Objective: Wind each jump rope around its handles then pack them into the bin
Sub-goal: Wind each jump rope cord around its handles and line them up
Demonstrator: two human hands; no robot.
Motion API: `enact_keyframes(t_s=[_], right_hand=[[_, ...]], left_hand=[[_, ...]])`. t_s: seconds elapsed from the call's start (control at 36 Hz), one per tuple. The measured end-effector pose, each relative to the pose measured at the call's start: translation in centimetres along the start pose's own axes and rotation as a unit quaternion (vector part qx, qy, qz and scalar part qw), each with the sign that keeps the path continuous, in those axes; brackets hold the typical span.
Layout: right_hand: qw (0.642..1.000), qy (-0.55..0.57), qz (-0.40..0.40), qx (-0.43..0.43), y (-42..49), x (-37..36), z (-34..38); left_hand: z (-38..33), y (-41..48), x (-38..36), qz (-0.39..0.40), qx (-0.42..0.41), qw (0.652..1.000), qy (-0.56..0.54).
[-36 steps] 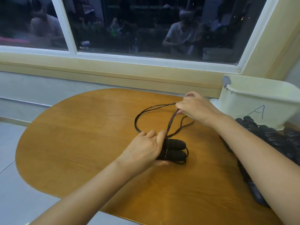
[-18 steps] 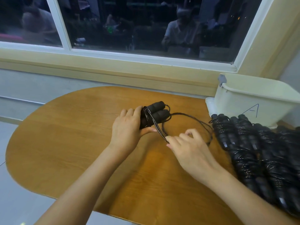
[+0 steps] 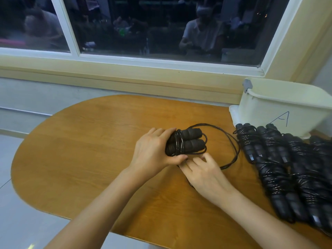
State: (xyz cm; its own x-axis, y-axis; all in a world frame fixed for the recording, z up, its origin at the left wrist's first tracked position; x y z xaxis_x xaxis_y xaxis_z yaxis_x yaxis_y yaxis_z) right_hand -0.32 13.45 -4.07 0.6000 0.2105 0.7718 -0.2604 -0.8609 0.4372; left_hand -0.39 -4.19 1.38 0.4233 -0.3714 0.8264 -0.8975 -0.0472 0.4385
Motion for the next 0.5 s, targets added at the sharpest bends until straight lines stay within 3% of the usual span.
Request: enact_keyframes(t_s=[0.36,0.5], right_hand=[[0.991,0.088,-0.054,-0.084,-1.9,-0.2,-3.3],[0.969,0.199,-0.053,-0.139,-2.6,0.5,-5.2]], left_hand=[[2.7,1.6,2.0,-0.081,0.062,0.986,-0.128],[3.9,2.3,2.8,-0.09,0.081,0.975,-0.184]])
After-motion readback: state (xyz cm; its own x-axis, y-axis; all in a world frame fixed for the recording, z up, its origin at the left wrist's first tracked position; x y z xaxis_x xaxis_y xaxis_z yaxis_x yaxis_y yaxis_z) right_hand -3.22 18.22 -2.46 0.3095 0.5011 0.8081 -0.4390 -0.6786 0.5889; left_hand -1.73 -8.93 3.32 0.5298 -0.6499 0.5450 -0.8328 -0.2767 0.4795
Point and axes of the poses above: each hand's wrist, its own y-axis towards the middle knuckle, its own x-axis out of the back of the hand, z = x × y, the point moved 2 cm from there along y, towards the middle knuckle, and after that the axes turned 10 degrees about x, right-handed, at the moved point
